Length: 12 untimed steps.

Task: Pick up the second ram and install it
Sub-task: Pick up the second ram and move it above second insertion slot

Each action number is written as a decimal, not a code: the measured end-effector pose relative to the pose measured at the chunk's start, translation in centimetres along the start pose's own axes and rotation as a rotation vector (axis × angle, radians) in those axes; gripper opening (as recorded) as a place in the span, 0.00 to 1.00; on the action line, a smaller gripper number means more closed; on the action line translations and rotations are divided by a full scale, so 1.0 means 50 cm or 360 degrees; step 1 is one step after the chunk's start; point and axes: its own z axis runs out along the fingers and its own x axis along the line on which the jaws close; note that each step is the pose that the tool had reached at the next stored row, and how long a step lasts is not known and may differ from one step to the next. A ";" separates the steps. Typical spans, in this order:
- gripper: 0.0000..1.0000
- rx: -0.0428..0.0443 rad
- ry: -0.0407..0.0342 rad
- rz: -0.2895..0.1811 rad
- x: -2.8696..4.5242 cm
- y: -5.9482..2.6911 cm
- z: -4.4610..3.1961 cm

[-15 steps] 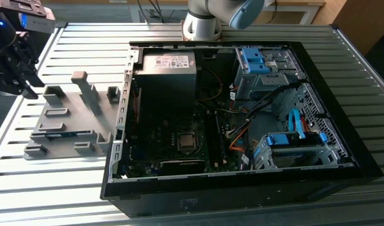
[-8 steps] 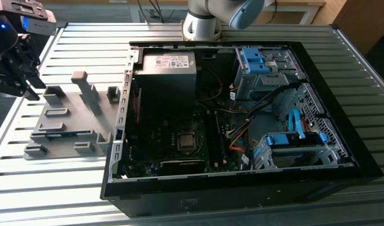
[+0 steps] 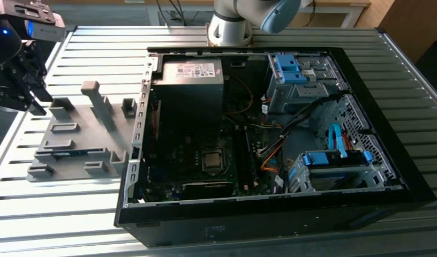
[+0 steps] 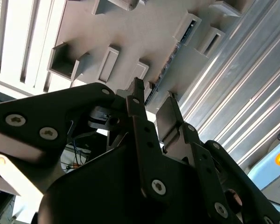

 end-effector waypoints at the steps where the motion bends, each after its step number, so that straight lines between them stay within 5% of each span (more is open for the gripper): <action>1: 0.38 0.0000 0.0000 0.0000 0.000 0.000 0.002; 12: 0.38 0.0004 0.0006 0.0011 0.001 0.000 0.017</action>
